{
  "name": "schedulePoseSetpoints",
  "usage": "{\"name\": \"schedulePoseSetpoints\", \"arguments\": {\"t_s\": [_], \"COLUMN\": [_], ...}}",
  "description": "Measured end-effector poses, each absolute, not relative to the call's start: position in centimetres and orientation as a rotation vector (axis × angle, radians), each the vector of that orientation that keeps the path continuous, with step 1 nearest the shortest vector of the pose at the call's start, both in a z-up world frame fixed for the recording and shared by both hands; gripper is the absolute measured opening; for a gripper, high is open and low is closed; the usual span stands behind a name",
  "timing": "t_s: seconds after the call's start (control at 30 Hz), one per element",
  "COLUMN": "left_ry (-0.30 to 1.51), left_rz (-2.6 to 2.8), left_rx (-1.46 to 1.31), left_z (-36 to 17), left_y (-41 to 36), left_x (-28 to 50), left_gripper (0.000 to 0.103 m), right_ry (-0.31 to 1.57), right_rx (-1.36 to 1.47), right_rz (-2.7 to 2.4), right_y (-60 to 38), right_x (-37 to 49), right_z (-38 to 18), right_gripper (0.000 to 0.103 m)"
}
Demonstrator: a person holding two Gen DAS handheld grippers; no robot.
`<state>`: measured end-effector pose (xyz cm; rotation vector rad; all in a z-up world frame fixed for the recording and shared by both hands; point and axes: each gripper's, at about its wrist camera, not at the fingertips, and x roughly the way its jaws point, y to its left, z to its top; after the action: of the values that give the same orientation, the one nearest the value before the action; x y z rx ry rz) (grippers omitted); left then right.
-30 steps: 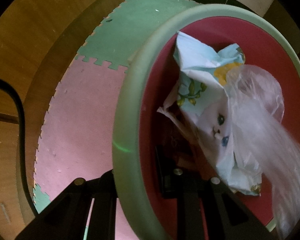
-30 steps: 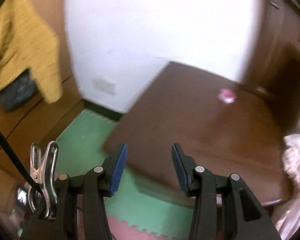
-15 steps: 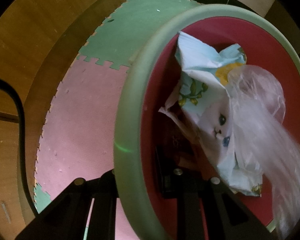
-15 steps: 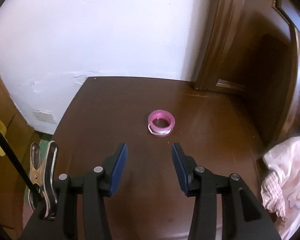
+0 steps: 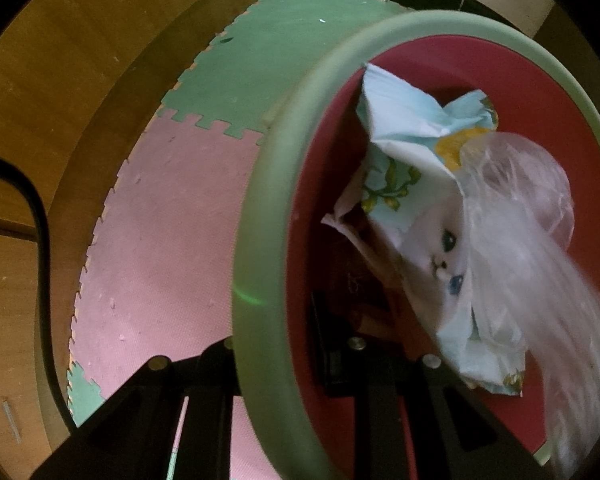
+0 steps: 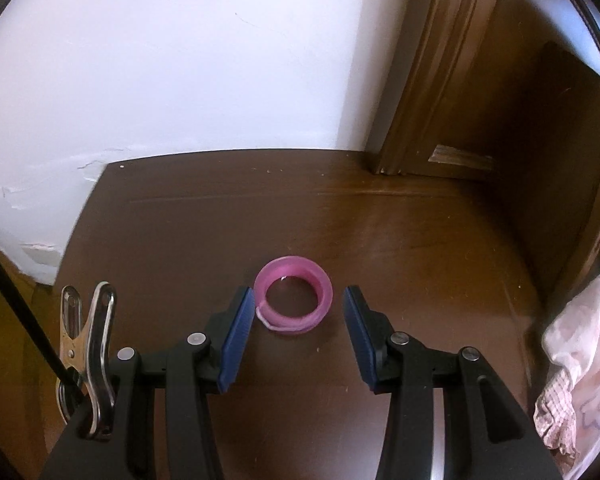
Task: Collect trash
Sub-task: 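Close the right gripper on the pink tape roll and lift it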
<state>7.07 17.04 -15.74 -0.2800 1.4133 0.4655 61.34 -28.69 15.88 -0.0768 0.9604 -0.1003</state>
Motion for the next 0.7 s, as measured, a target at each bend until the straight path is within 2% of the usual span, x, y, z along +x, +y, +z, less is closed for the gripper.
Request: {"name": "schedulePoseSetpoints", "arguments": {"t_s": [0.47, 0.7], "left_ry": [1.418, 1.414], "left_rz": [0.463, 0.460], "left_rx": [-0.284, -0.303], "left_z": [-15.8, -15.8], "left_y": [17.1, 17.3], "left_x": [7.1, 7.0], "left_gripper": [0.019, 0.019], "right_ry": [0.925, 0.903], "right_rx": [-0.095, -0.075], "right_rz": [-0.072, 0.040], "right_y": [-28.6, -28.1], "right_x": [61.1, 57.2], "right_z": [14.9, 15.2], "right_gripper": [0.044, 0.044]}}
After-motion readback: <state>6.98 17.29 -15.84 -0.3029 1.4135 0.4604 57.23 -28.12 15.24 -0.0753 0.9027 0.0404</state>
